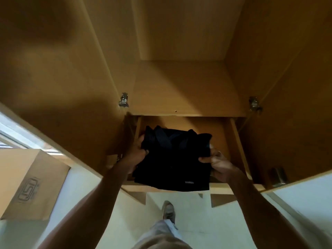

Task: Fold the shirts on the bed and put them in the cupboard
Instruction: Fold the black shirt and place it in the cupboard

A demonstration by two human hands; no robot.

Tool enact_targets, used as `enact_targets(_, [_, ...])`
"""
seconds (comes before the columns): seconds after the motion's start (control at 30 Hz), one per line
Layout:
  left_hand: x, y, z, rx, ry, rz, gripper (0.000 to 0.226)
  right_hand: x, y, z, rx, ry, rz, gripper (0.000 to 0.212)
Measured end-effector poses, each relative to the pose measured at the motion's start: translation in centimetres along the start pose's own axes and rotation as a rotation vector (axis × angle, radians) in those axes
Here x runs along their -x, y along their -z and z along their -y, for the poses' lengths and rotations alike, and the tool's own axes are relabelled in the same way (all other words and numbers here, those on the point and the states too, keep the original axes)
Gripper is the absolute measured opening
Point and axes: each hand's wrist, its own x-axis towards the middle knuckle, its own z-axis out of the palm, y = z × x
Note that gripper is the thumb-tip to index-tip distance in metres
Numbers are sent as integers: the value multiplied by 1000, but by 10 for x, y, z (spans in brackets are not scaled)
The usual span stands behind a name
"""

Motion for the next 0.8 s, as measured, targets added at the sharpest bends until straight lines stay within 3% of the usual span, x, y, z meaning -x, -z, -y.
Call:
enact_targets(0.1, [-21, -4, -5, -2, -4, -43, 78, -30, 1, 9, 29, -32, -8, 55])
enact_targets(0.27, [-55, -7, 5, -56, 18, -107, 69, -81, 0, 8, 50, -47, 60, 77])
enact_targets(0.4, [-67, -9, 10, -157, 83, -195, 68, -114, -5, -5, 45, -97, 69, 80])
enact_targets(0.5, [-79, -7, 20, -278, 239, -246, 75, -134, -5, -22, 25, -161, 51, 79])
enact_targets(0.63, [-86, -4, 44, -417, 344, -222, 75, -142, -6, -38, 72, -276, 46, 65])
enact_targets(0.73, [-106, 3, 104, -606, 346, -174, 82, -141, -3, -51, 70, -322, -68, 61])
enact_targets(0.8, [-103, 1, 104, -710, 371, -125, 90, -136, 0, -55, 175, -316, -118, 65])
